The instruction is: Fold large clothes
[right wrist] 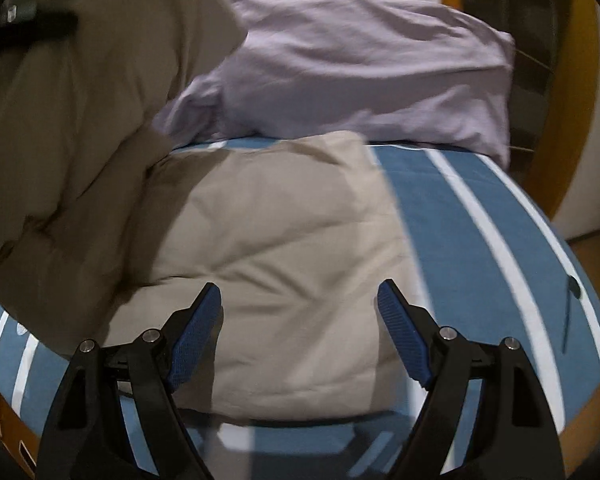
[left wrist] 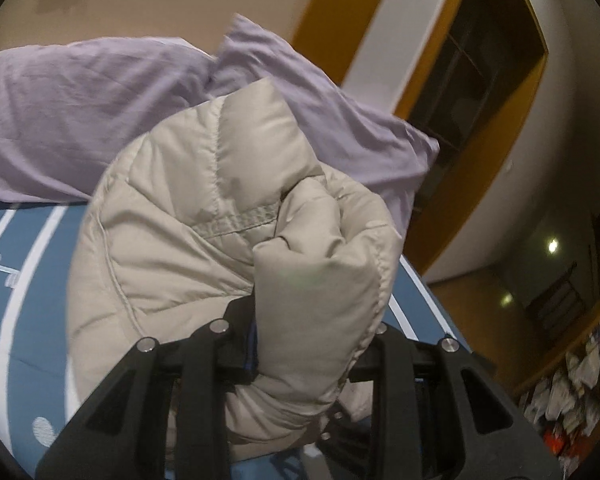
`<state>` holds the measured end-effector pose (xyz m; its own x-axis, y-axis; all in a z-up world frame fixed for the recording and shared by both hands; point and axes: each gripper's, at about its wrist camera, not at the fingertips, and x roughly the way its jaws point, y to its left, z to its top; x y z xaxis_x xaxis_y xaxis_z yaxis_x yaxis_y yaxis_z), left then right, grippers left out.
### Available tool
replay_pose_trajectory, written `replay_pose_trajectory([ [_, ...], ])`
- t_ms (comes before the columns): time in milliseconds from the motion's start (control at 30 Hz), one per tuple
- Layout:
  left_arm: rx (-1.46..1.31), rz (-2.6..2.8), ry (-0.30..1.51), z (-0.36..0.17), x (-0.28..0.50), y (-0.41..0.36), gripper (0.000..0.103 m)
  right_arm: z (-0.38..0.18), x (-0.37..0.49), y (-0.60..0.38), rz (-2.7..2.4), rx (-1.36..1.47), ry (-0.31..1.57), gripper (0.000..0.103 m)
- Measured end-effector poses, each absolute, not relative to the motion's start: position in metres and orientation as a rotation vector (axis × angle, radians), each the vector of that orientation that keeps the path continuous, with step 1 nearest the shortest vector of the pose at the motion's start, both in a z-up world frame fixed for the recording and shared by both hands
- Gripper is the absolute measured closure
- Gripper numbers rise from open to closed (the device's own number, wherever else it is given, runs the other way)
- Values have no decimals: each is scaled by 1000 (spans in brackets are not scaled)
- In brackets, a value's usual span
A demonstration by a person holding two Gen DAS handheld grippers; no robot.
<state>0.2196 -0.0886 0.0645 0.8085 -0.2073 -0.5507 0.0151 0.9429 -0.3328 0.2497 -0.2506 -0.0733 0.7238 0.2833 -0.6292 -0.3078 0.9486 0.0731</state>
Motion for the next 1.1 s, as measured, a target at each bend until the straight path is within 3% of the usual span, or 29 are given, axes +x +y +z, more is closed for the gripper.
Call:
replay_pose_trajectory([
  [500, -172, -173, 780, 7, 257, -180, 73, -86, 249, -314, 214, 67, 711, 21],
  [600, -169, -179, 781, 9, 253, -183, 63, -85, 247, -323, 197, 76, 713, 21],
  [667, -193, -198, 777, 15, 249, -180, 44, -84, 247, -328, 188, 83, 714, 21],
  [767, -224, -222, 755, 29, 240, -176, 28, -81, 244, -334, 181, 99, 713, 21],
  [1100, -170, -117, 678, 65, 210, -149, 23, -65, 231, -335, 193, 111, 679, 21],
])
